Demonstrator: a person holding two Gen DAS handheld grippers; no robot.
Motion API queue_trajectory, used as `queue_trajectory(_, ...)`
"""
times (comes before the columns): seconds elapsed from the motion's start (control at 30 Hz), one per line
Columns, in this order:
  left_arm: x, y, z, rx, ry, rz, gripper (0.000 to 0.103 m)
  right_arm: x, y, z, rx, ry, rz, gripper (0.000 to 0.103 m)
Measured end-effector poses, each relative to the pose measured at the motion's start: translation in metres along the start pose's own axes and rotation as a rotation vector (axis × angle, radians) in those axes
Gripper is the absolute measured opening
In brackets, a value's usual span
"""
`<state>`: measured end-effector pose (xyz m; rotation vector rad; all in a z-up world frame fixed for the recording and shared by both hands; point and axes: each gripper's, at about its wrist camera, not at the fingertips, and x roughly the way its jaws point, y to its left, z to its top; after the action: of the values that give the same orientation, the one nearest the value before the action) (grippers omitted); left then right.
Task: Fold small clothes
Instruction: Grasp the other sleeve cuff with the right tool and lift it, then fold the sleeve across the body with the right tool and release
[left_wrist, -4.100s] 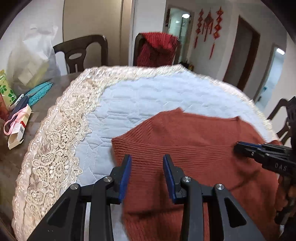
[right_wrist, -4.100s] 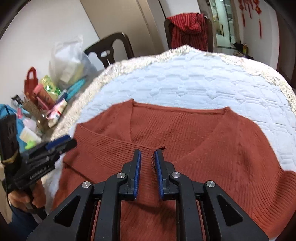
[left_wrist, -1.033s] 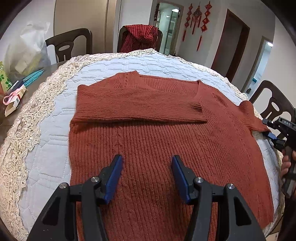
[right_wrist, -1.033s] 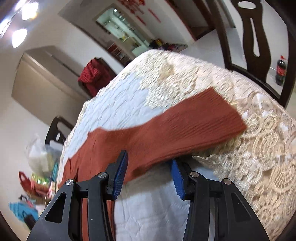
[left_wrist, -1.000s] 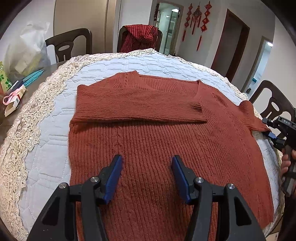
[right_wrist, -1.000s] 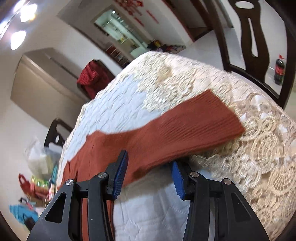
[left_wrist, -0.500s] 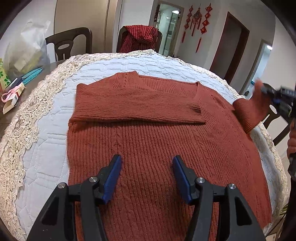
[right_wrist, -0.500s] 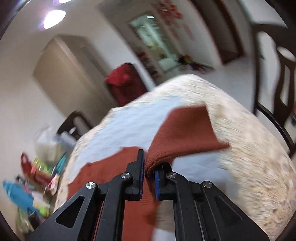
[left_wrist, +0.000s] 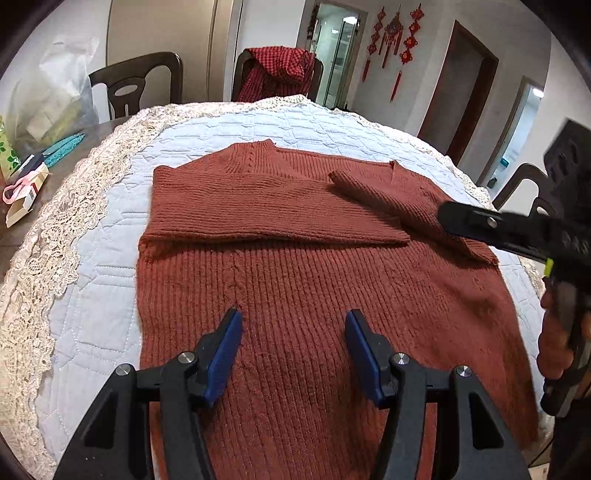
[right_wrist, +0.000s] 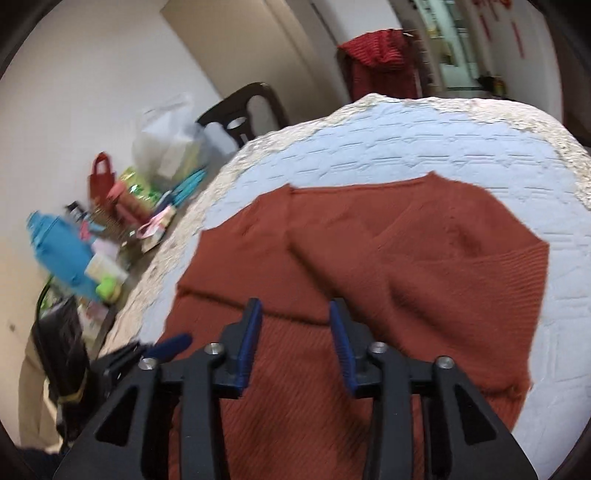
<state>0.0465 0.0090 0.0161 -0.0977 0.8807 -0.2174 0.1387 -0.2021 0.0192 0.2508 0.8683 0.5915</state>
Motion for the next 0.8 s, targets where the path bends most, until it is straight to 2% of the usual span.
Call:
queue_trajectory(0.07, -0.009, 0.0, 0.008, -0.006, -0.009, -0.044, 0.061, -0.012, -0.002, -0.005, -0.011, -0.018, 0.019, 0.04)
queue_trajectory(0.17, -0.019, -0.006, 0.021, 0.02, -0.063, -0.03, 0.061, -0.034, -0.016, -0.002, 0.013, -0.104, -0.005, 0.04)
queue_trajectory(0.23, -0.02, -0.008, 0.029, 0.014, -0.076, -0.033, 0.061, -0.033, -0.026, 0.009, 0.062, -0.123, -0.03, 0.04)
queue_trajectory(0.3, -0.02, -0.007, 0.034, -0.004, -0.081, -0.045, 0.061, -0.023, -0.038, 0.018, 0.099, -0.109, -0.037, 0.04)
queue_trajectory(0.37, -0.022, -0.007, 0.035, -0.012, -0.088, -0.041, 0.061, -0.004, -0.047, 0.025, 0.138, -0.051, -0.018, 0.04)
queue_trajectory(0.53, -0.024, 0.004, 0.035, -0.044, -0.085, -0.018, 0.061, 0.03, -0.026, 0.025, 0.071, 0.069, 0.109, 0.04)
queue_trajectory(0.67, -0.028, 0.016, 0.038, -0.073, -0.098, 0.006, 0.061, 0.027, -0.006, 0.013, -0.006, 0.096, 0.198, 0.04)
queue_trajectory(0.8, -0.02, 0.015, 0.047, -0.077, -0.085, -0.018, 0.061, 0.012, -0.001, 0.003, -0.047, 0.066, 0.187, 0.04)
